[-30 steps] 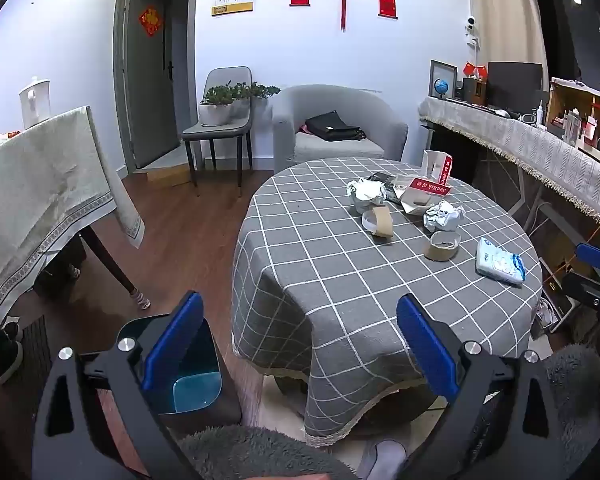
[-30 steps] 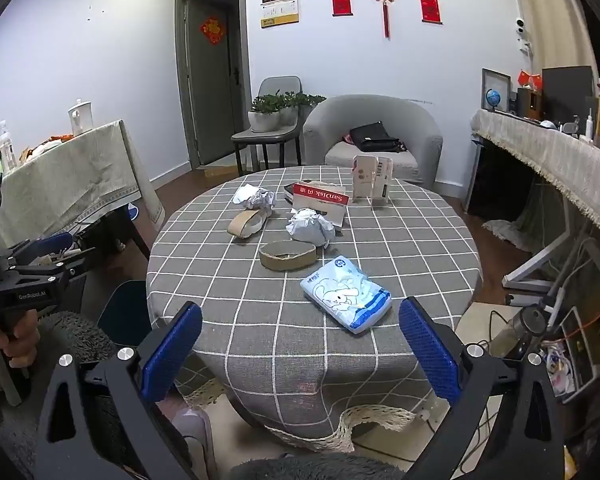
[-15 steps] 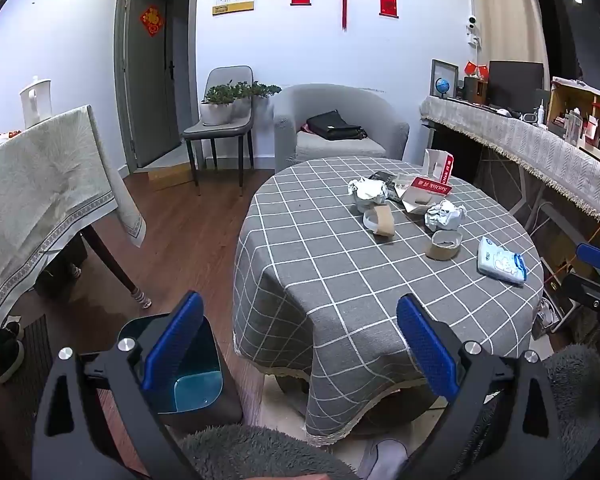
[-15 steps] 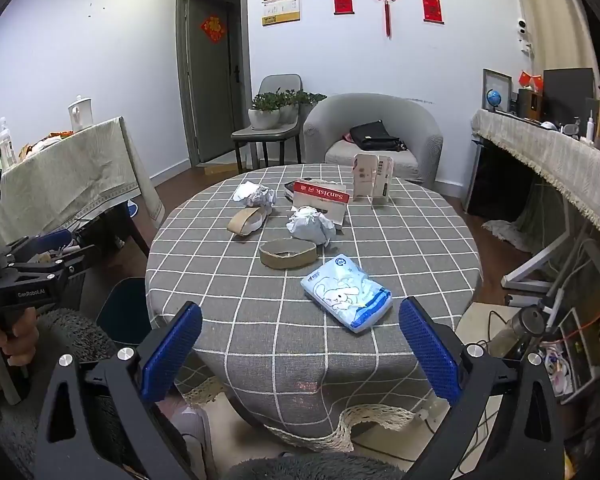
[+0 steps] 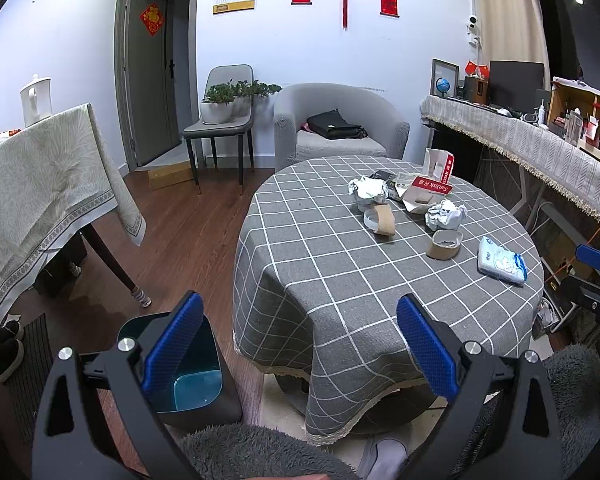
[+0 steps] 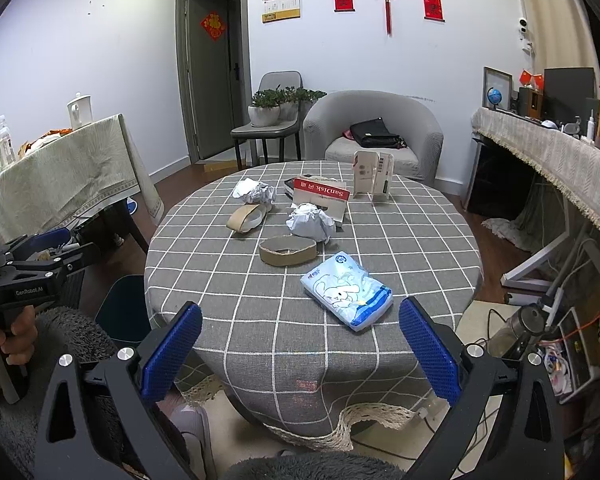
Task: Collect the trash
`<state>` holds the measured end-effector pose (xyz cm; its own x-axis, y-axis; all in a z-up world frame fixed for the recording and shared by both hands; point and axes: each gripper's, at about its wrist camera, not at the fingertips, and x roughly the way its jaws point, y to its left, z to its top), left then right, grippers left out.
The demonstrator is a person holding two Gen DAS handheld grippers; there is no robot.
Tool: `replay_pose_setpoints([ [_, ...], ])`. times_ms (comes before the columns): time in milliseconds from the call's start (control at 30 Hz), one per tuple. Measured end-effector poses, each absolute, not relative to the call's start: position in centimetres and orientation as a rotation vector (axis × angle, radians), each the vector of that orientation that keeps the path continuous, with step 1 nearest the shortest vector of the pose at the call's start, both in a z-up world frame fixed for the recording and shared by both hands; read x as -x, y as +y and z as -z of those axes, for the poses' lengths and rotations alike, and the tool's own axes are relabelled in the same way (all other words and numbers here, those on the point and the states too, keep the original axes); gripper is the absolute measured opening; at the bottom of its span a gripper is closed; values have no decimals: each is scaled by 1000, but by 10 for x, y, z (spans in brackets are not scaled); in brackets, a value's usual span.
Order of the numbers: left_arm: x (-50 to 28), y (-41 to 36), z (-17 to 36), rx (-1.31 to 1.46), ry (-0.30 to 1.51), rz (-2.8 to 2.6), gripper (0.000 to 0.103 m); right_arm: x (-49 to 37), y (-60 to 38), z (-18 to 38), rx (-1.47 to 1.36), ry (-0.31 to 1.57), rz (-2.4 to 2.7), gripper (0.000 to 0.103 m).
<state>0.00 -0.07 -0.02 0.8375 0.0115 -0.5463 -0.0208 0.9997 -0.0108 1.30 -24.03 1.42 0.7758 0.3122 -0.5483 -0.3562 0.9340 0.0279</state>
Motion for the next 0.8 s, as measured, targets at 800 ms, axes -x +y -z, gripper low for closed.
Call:
replay_pose_setpoints([
  [800,0,-1,0,16,581,-17,99,-15,-239,-13,94,584,-359,100],
])
